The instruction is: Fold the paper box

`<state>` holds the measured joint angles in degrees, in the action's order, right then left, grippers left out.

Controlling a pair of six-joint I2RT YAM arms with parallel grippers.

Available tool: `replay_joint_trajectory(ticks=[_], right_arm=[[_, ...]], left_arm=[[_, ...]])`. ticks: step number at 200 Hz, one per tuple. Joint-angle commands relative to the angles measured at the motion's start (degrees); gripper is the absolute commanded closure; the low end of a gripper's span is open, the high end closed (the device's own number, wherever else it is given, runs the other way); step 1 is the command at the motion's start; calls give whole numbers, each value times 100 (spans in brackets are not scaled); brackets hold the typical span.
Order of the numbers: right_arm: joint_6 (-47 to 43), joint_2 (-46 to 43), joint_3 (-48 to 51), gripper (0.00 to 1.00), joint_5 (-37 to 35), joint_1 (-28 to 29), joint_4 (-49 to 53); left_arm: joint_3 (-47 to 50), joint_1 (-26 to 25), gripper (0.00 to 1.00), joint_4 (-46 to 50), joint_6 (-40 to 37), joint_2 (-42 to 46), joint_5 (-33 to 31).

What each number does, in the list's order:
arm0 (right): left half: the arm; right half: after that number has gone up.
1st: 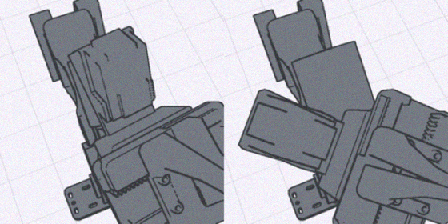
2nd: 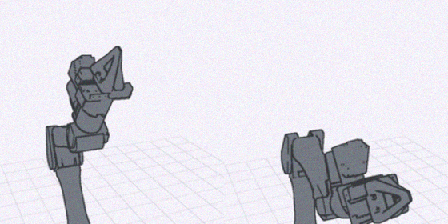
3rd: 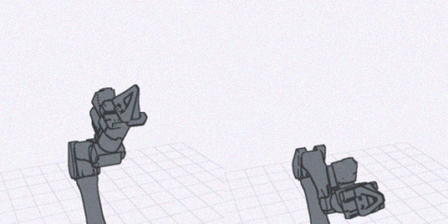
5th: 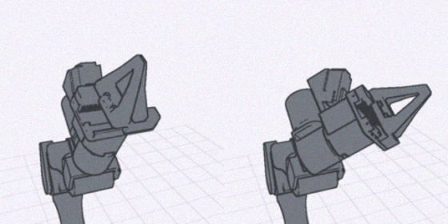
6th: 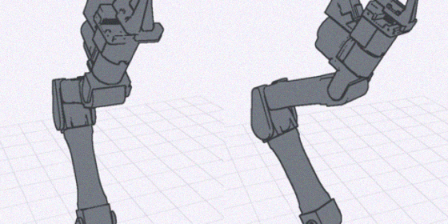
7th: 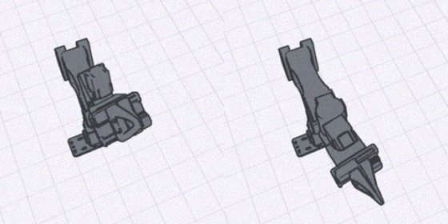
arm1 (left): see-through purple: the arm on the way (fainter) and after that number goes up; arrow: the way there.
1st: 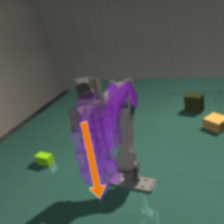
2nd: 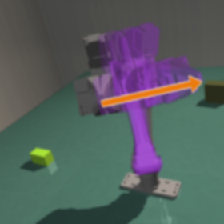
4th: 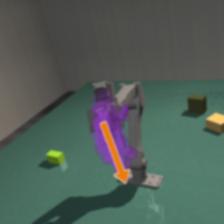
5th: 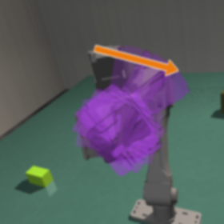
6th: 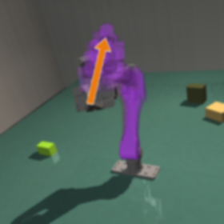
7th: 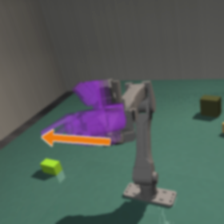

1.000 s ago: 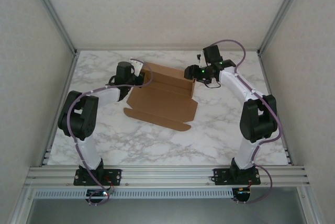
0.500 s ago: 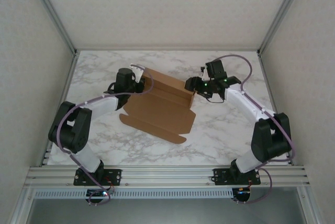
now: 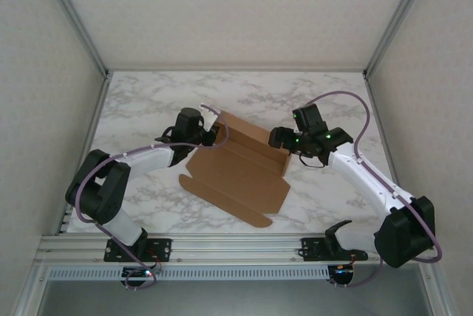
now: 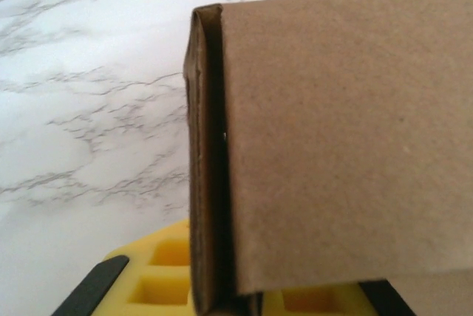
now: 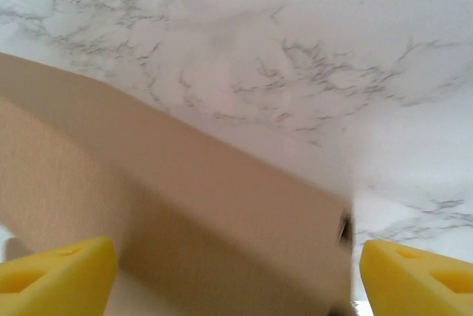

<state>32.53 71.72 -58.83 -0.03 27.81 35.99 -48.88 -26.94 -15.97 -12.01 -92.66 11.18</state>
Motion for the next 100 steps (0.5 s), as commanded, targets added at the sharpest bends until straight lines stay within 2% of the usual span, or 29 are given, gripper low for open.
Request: replay_joint_trajectory(ticks=[1,34,56,100], right_arm=[[-488,-360,-349,14,-726,33,235],[-924,-87,-867,14,-500,14,345],[-1204,313,-1130,16,484,13,112],[-1305,1596,-1613,19,1890,19,-210]], left_arm=[[2,-114,97,225,-220,-107,342],[-25,-193,95,235,-245,-151,307],[8,-297,93,174,-254,-193,213],[88,-440,87,-18,-141,-261,-63]])
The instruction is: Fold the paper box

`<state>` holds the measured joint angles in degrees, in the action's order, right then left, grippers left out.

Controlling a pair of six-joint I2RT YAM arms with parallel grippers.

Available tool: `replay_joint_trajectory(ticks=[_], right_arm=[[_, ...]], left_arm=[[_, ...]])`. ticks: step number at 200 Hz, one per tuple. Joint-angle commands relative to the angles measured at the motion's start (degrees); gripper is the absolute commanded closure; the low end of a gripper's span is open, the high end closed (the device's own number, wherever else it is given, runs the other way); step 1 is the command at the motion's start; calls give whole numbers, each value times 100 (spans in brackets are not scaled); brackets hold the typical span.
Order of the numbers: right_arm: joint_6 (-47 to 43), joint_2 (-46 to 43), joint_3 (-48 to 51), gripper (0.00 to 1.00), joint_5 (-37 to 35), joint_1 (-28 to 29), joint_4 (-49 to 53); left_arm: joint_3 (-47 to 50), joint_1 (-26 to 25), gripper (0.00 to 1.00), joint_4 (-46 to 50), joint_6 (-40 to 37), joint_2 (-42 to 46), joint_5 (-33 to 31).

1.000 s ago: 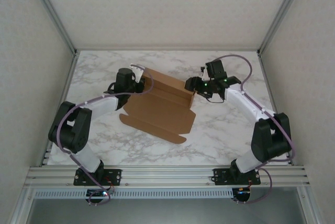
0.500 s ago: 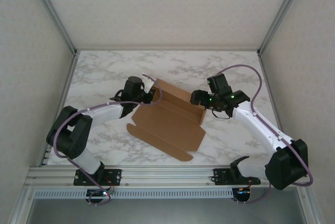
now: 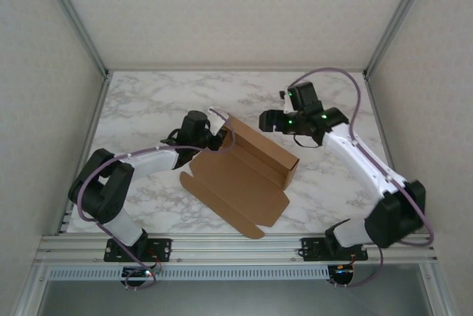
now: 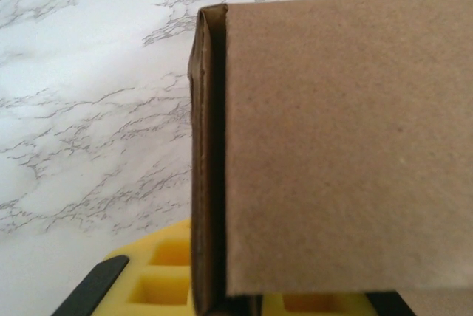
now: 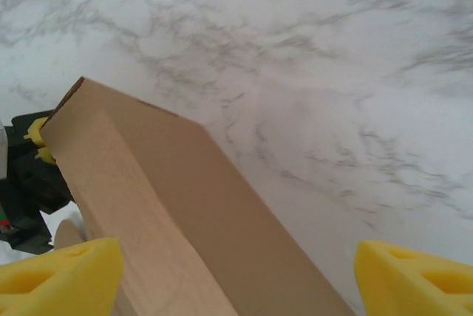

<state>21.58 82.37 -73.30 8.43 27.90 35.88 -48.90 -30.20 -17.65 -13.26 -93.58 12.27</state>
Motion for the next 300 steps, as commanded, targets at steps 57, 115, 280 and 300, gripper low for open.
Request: replay_joint_trajectory(ticks=[57,115,280,300], right_arm=[[-249,1382,-368,24,1556,23,-361],[-265,1464,-337,28,1623,33,-387],[74,1182,-234,23,1500,81,-569],[34,824,-323,20,1002,66,-417]], left_arm=[[118,-303,80,87,126,-366,-238],[22,-302,76,36,288,-630,-197],[-109,-672,78,-177,820,-823,-1439],[30,-662,65,-388,878,-594,-1360]])
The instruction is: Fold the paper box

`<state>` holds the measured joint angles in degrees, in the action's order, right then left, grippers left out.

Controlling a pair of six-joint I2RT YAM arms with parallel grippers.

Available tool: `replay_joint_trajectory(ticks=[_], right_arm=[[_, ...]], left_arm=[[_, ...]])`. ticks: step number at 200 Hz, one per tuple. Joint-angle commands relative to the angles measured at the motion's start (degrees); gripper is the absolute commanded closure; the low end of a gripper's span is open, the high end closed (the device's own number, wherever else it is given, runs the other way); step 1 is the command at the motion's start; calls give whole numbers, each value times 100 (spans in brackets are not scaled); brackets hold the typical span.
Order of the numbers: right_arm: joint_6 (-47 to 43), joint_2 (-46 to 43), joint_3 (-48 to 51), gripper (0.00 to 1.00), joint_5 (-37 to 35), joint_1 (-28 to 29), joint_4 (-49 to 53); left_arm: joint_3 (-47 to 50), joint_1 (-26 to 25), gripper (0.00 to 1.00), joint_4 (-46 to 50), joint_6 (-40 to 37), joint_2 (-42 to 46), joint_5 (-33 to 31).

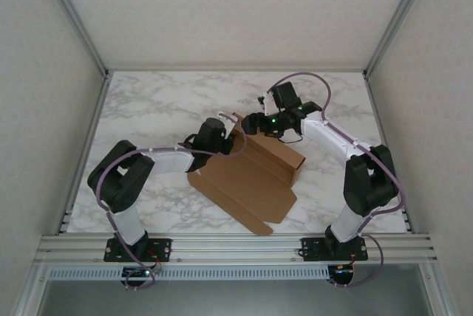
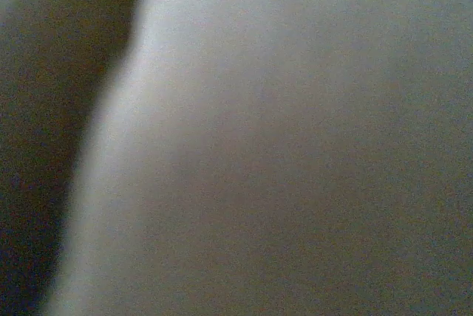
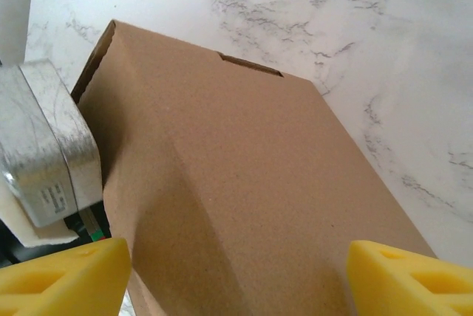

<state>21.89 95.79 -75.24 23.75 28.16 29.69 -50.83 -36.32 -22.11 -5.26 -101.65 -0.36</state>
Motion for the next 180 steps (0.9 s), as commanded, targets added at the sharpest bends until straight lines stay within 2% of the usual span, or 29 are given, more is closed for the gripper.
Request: replay_joint_trajectory(ticks=[1,30,63,94,101,107,112,119,148,153,180], right_arm=[[2,-535,-134,20,-560,31,211],[-191,-955,-323,19,-1317,20,618],[-302,-1258,-396,19,-1952,-3,897],[-329,-1629,-251,23,-2199,-2,832],[-337,-1704,-187,29,-2204,2,804],[-356,-1800,-139,38,-2159,-1,779],[-388,-1864,-86,51,-2055,-1,751],[-419,-1953,17,64,-1901,5,696],[-511,-2221,224,97,-1363,94,838],[-525,-2237,229,100,-1305,134,907],[-648,-1998,83,100,-1257,485,1398]], left_arm=[[231,-51,65,53,87,227,-96],[433,-42,53,-110,170,701,-61],[539,-32,51,-87,137,1238,62],[612,-42,51,201,192,1813,222],[650,-40,52,207,239,2013,242],[693,-50,52,341,289,2183,239],[734,-51,52,387,325,2331,226],[770,-54,53,459,393,2543,170],[696,-59,53,875,689,3395,-284],[669,-60,53,967,728,3525,-431],[409,-52,53,1661,932,3962,-1411]])
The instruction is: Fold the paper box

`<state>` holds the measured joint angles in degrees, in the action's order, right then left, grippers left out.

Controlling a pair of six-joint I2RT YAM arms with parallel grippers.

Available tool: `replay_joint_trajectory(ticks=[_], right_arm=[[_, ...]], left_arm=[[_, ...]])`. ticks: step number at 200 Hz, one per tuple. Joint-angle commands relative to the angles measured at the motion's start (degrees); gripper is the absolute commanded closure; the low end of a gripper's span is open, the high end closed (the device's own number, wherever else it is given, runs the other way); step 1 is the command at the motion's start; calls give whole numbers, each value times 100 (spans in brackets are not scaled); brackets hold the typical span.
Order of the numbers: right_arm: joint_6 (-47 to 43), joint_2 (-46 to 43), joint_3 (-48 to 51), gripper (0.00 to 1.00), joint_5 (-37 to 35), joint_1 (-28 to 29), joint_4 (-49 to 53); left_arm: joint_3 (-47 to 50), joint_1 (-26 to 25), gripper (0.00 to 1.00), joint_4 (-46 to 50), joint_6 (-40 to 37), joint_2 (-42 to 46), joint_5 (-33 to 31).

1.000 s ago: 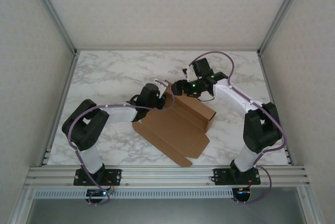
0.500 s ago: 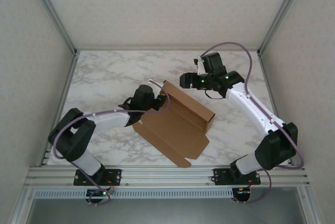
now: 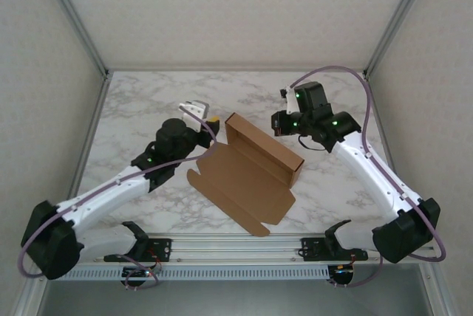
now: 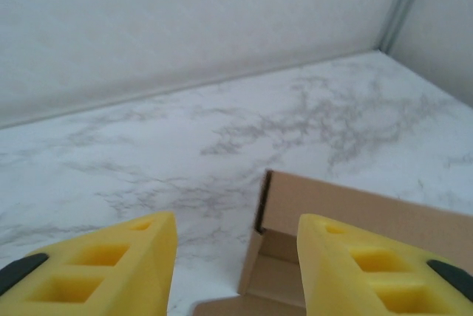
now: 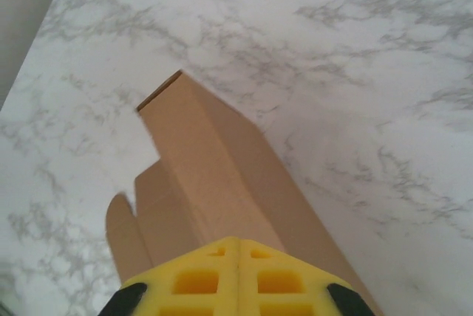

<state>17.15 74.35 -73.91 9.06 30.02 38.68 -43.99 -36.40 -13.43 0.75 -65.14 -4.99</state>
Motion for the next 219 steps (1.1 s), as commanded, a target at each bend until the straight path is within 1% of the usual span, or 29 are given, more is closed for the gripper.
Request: replay_joint_trajectory(ticks=[1,19,35,72,107,129,159,180,219], right_arm=[[-180,161,-56,100,207,314,518],[-152,356,-32,100,35,441,613],[-90,498,33,100,-44,450,524],[-36,995,-151,100,-194,448,509],[-54,1403,-238,100,-636,345,524],[40,1579,-220,100,-582,50,303],[358,1912,-246,100,104,-614,-92],[545,2121,-345,100,318,-960,-242],[827,2512,-319,100,323,-1426,-434]], left_arm=[[-285,-43,54,822,334,324,-967],[-453,-42,53,1252,615,453,-1364],[-475,-42,53,1491,739,519,-1468],[-234,-38,52,1415,759,776,-1656],[-200,-42,52,1408,875,1066,-2214],[-106,-42,51,1332,932,1367,-2611],[83,-42,50,1018,892,1944,-2947],[186,-34,48,861,841,2275,-3257],[250,-29,46,757,742,2525,-3495]])
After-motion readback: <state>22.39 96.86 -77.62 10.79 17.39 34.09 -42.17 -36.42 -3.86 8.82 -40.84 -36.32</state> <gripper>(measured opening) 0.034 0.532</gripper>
